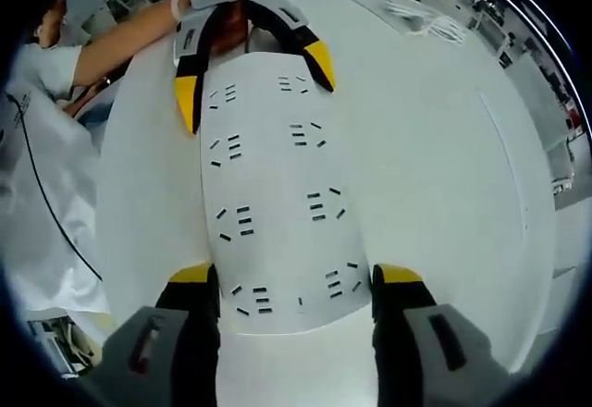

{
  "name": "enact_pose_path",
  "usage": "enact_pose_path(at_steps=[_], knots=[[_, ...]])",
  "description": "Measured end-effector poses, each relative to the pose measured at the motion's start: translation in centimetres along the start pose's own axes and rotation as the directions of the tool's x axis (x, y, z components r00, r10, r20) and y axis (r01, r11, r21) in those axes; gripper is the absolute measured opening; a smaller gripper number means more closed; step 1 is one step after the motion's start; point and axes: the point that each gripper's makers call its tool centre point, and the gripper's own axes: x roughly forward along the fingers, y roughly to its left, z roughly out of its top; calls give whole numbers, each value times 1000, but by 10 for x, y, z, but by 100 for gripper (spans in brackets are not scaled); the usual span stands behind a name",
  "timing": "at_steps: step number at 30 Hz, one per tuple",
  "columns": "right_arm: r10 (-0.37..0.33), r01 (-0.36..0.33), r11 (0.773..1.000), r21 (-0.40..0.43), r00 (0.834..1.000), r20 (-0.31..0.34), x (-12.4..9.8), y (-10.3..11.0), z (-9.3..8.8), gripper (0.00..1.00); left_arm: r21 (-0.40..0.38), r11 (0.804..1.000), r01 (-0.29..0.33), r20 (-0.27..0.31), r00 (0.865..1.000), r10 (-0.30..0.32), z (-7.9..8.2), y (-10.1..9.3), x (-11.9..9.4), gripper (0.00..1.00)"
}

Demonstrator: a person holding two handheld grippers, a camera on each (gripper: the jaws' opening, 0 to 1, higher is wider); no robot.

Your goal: Straighten the power strip on the desk, plug the charger into it

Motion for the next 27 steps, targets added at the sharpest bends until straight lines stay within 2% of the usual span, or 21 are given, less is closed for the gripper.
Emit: enact_pose_path(at_steps=[4,8,10,11,12,15,19,22,25,27], knots=[[0,0,1000,0,1000,6,0,0,1,65,8,1000,0,-25,1000,1,0,0,0,78],[5,-4,1000,-4,1000,15,1,0,1,65,6,1000,-2,-85,996,3,1,0,1,78],[10,-10,1000,-6,1000,24,1,0,1,65,39,999,4,-144,990,1,-2,-1,2,79],[11,-11,1000,-6,1000,25,1,0,2,65,38,999,5,-137,991,0,3,-1,5,79],[11,-11,1000,-6,1000,25,1,1,2,65,40,999,13,-169,986,-6,0,-2,3,79],[11,-11,1000,-7,1000,26,1,0,2,65,45,998,35,-202,979,-26,0,-4,3,80],[12,-12,1000,-7,1000,29,1,1,2,65,57,997,59,-216,975,-45,3,-7,5,82],[12,-11,1000,-7,999,30,1,1,3,65,48,996,74,-183,981,-64,13,-8,8,77],[11,-11,1000,-8,999,30,1,0,3,65,56,995,85,-190,979,-73,10,-9,14,79],[11,-11,1000,-8,999,32,1,0,3,65,67,992,103,-160,983,-91,14,-10,19,79]])
